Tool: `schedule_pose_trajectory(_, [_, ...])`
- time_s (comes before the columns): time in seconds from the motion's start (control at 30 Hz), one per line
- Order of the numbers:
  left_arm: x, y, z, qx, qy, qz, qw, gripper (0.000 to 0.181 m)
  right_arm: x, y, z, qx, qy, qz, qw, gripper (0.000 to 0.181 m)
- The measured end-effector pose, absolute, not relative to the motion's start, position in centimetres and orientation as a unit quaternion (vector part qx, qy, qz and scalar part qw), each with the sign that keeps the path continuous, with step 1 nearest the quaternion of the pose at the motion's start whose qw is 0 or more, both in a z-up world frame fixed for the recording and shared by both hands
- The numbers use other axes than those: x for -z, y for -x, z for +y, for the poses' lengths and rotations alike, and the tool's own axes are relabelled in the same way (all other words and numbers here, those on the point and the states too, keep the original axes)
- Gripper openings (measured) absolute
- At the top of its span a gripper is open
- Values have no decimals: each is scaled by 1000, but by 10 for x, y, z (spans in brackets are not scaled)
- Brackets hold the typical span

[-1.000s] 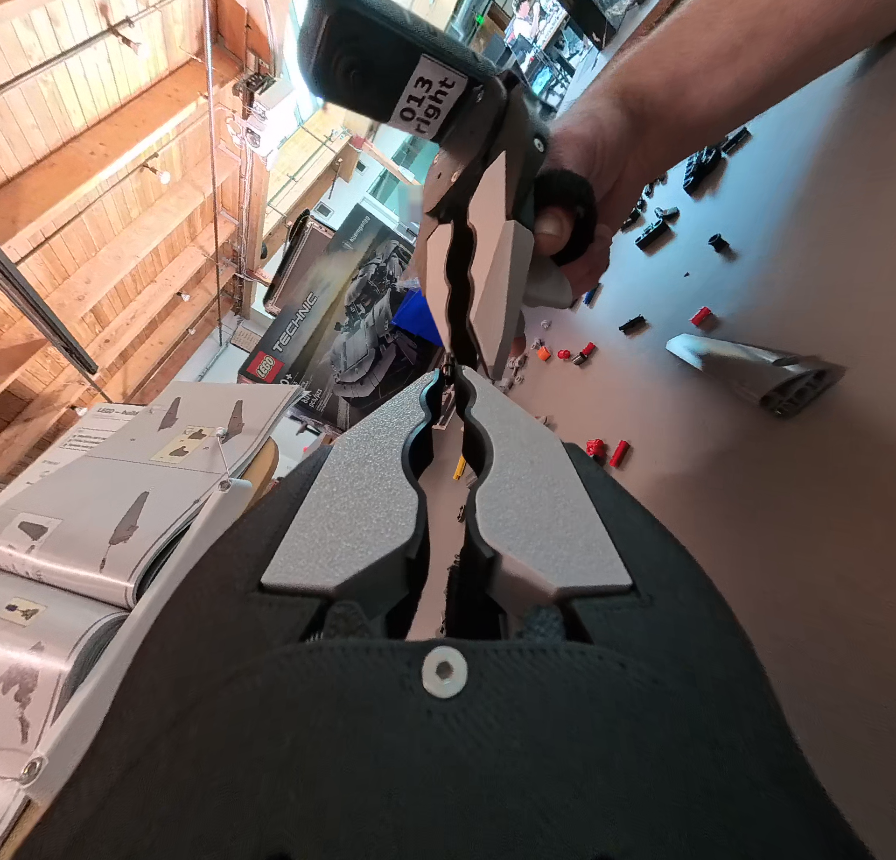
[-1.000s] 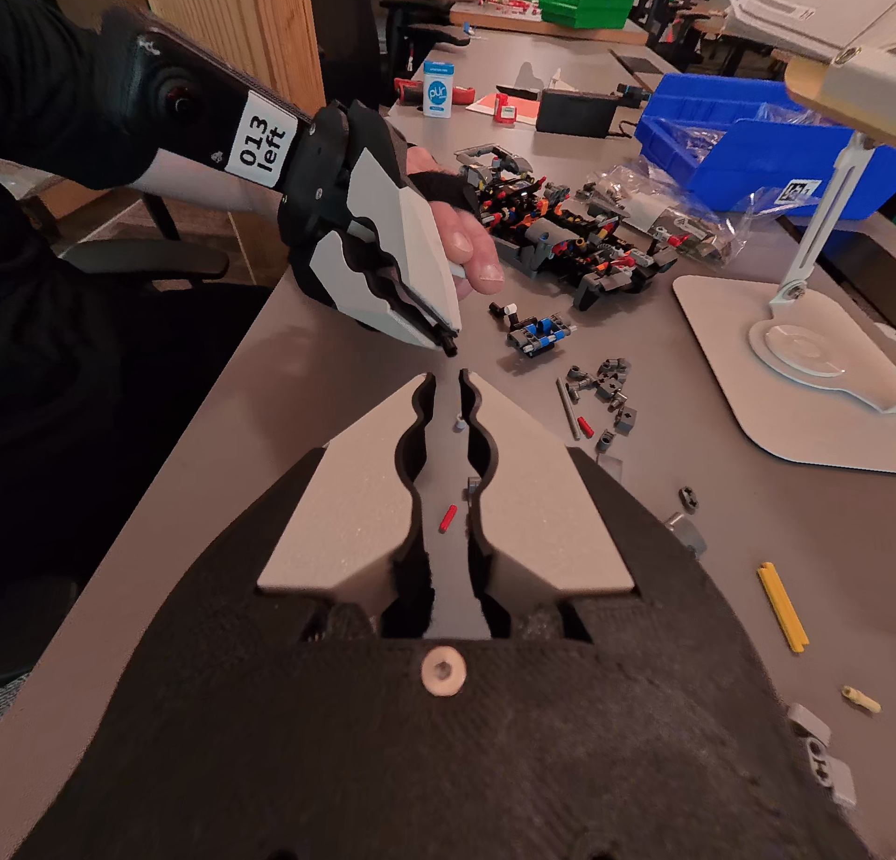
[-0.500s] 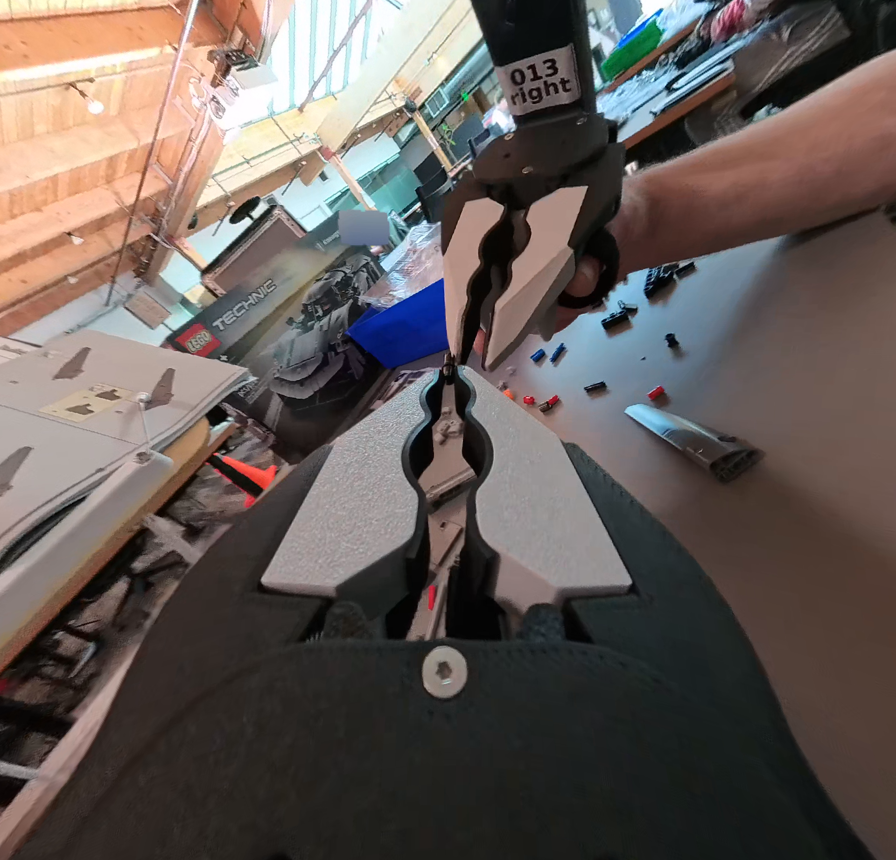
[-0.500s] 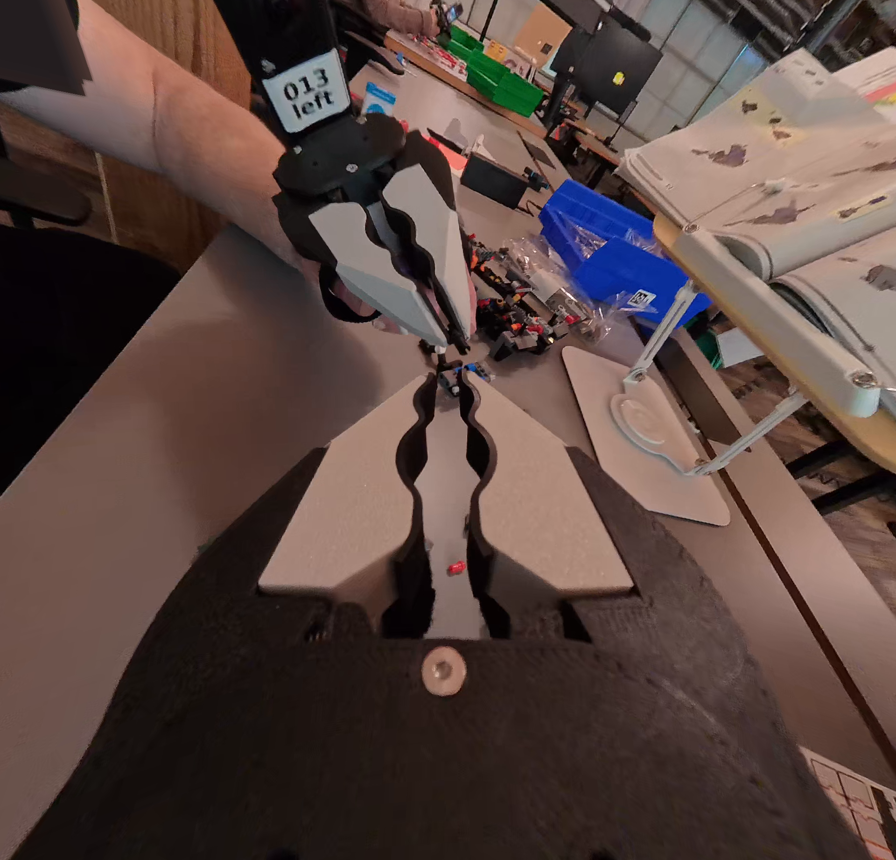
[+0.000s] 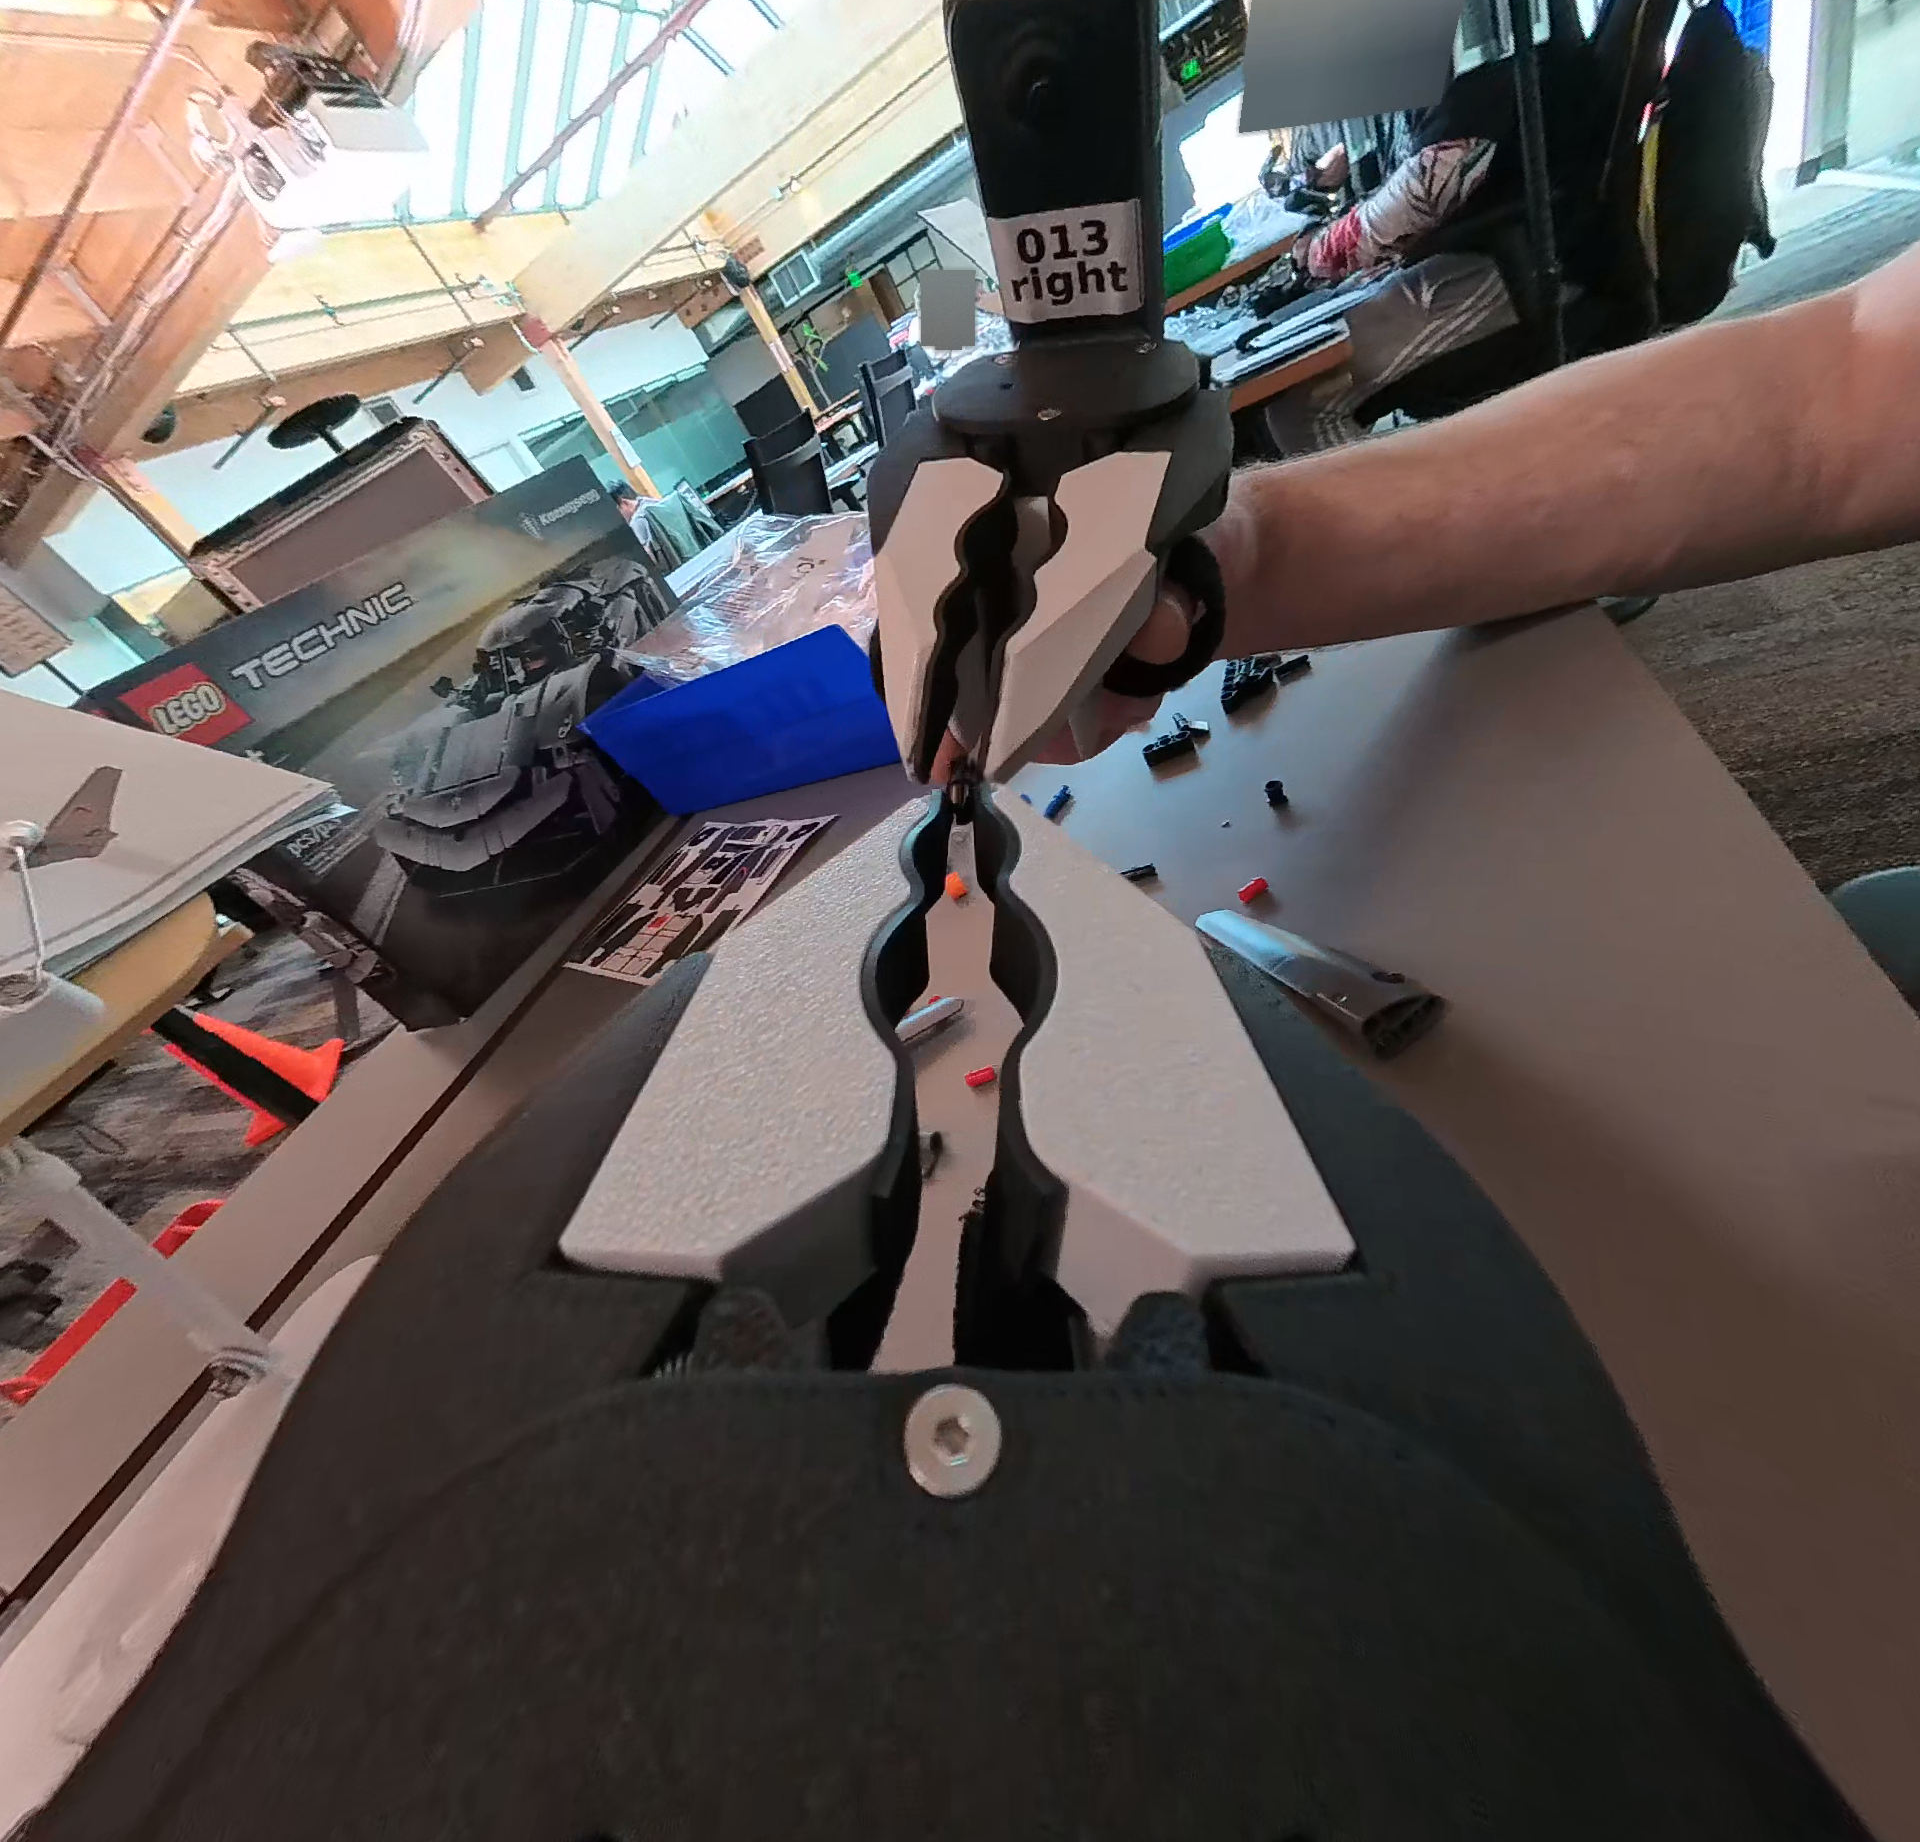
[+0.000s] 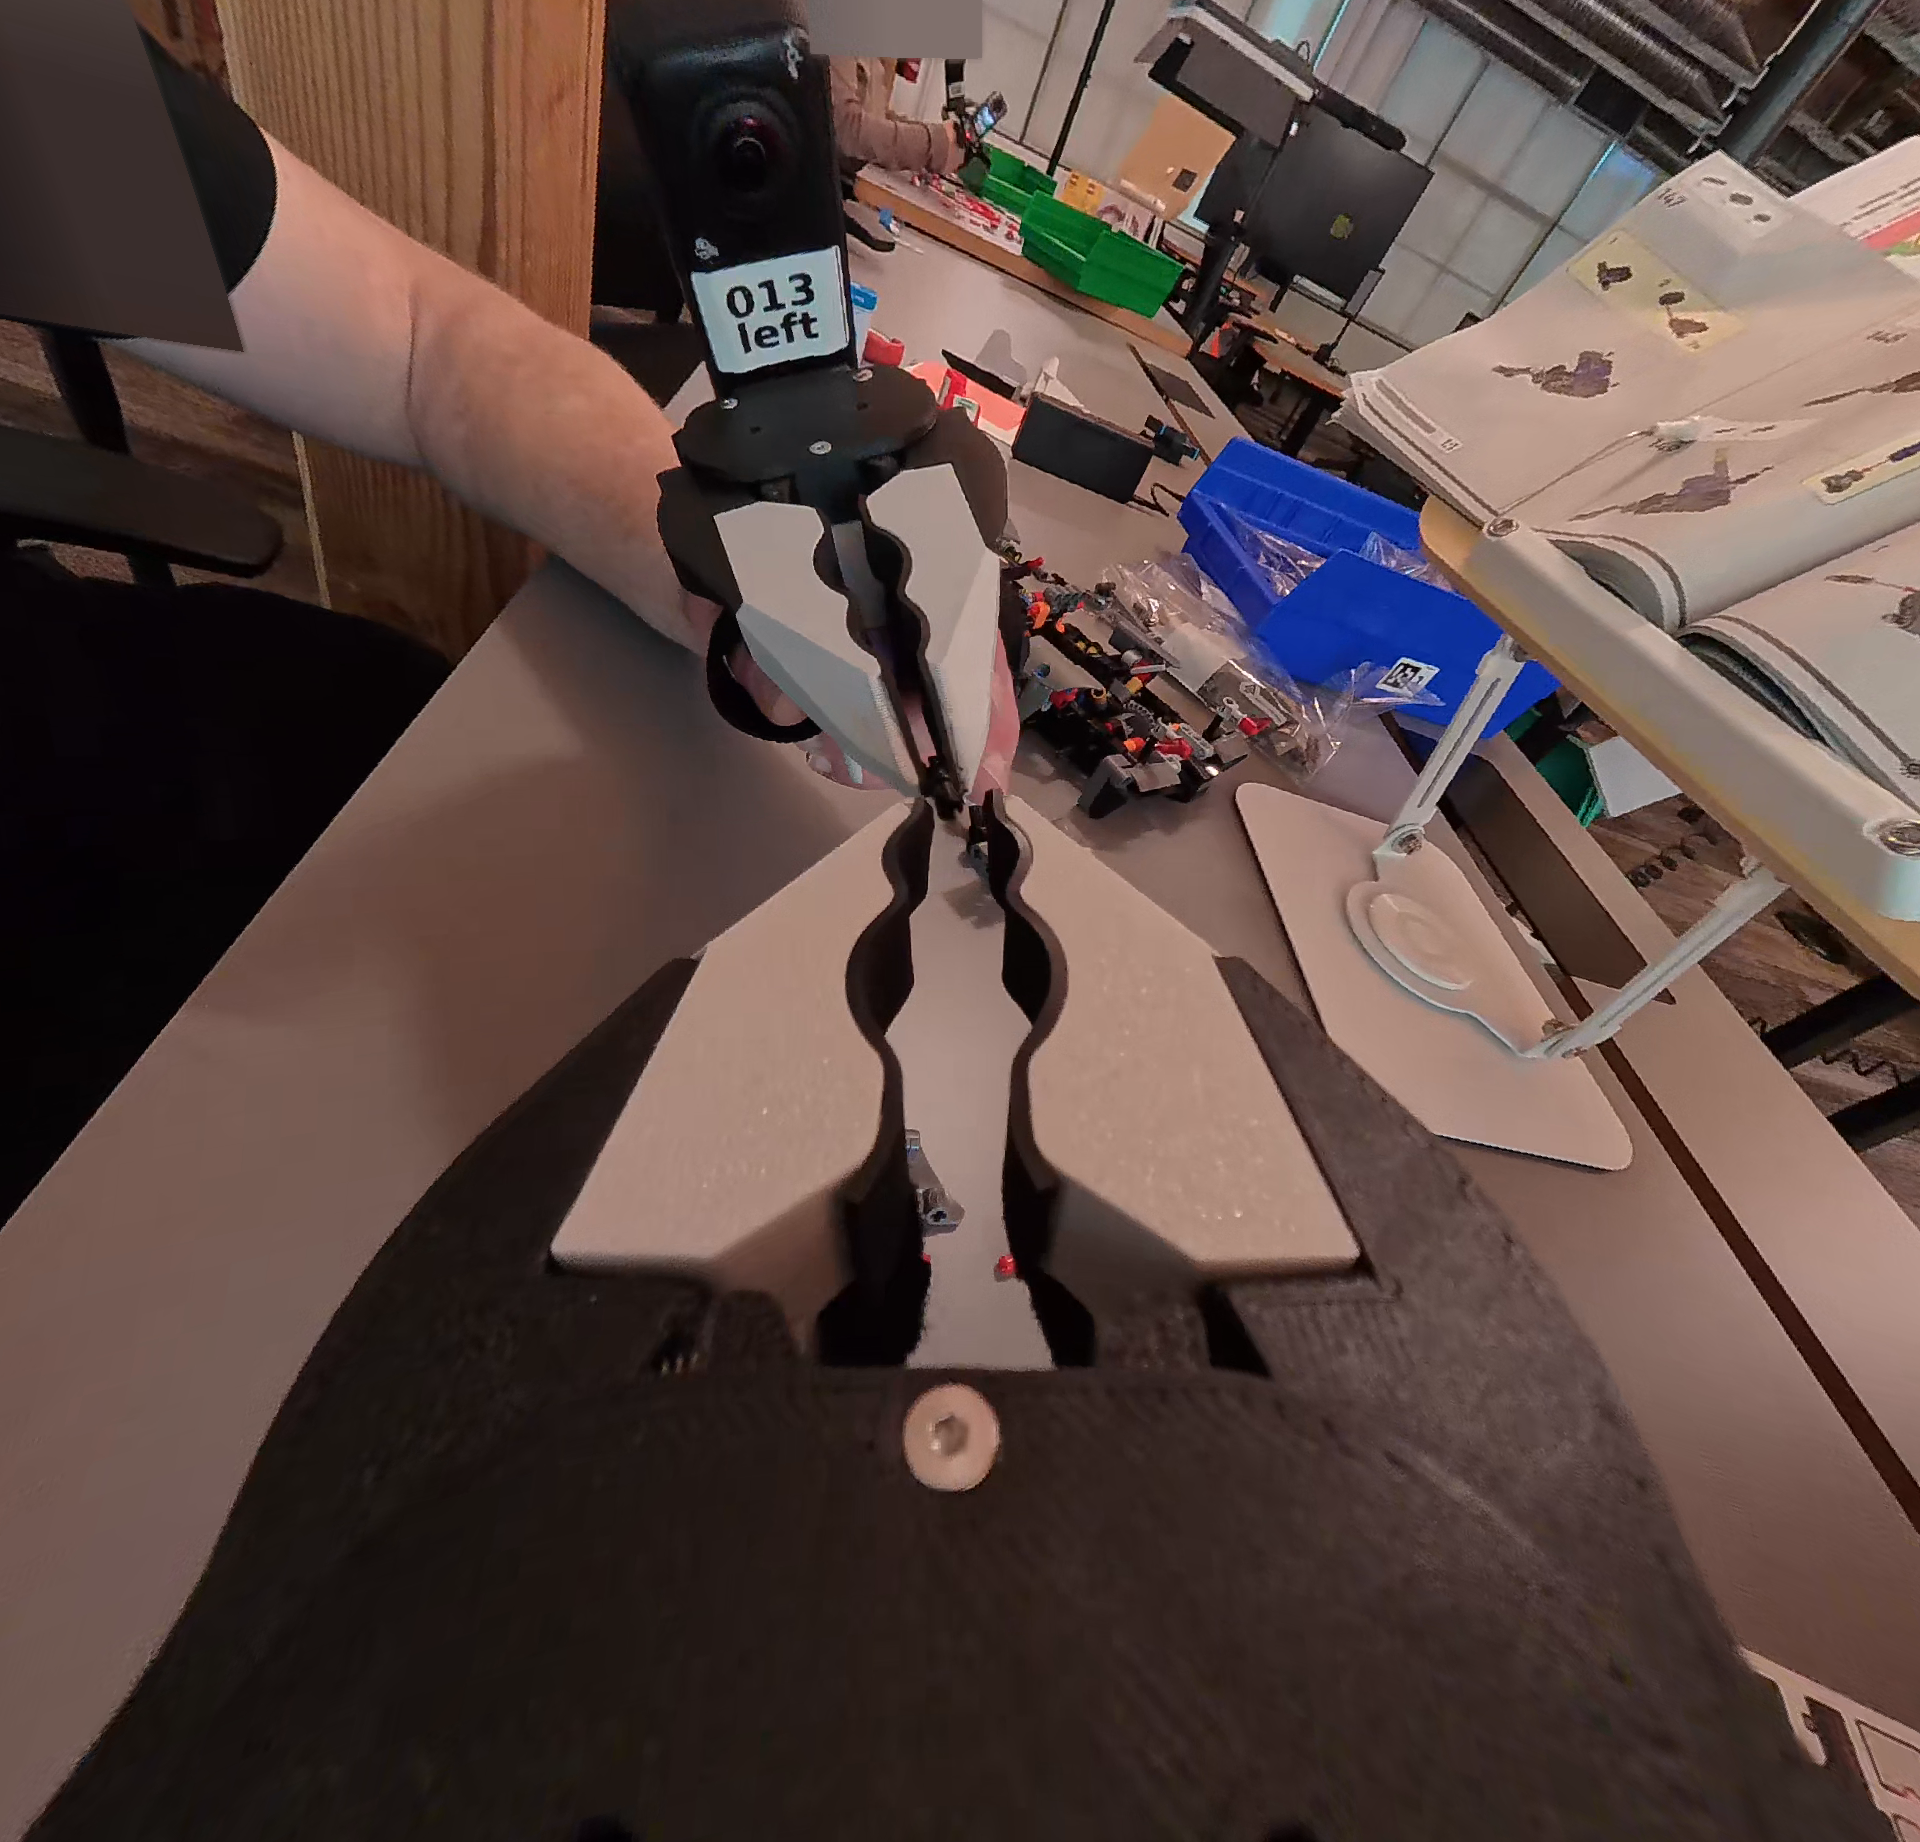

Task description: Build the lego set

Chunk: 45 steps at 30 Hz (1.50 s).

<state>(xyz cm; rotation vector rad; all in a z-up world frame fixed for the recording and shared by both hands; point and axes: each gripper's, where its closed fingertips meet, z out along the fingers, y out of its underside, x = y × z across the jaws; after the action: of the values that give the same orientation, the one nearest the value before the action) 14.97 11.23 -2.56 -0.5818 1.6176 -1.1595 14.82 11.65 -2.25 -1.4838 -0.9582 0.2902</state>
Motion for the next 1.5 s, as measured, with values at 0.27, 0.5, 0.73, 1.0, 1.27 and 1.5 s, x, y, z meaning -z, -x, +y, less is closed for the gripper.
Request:
schedule_pose_trajectory(0.27, [26,-149,110,489,240,673,500,2,24,-144,114,-140,644,-424,621,3])
schedule_pose_trajectory(0.5, [28,-149,109,492,239,676,494,2,24,-143,112,-150,646,-425,616,3])
schedule_pose_trajectory(0.73, [31,-153,112,480,249,677,500,4,27,-147,114,-137,656,-425,609,2])
schedule_pose_trajectory(1.0, [50,-155,118,444,268,717,466,14,18,-178,121,-108,670,-385,625,2])
schedule_pose_trajectory(1.27, [110,-150,90,343,224,821,398,9,22,-198,126,-86,684,-369,623,2])
schedule_pose_trajectory(1.5, [150,-149,77,271,206,866,367,1,32,-196,129,-75,694,-379,608,2])
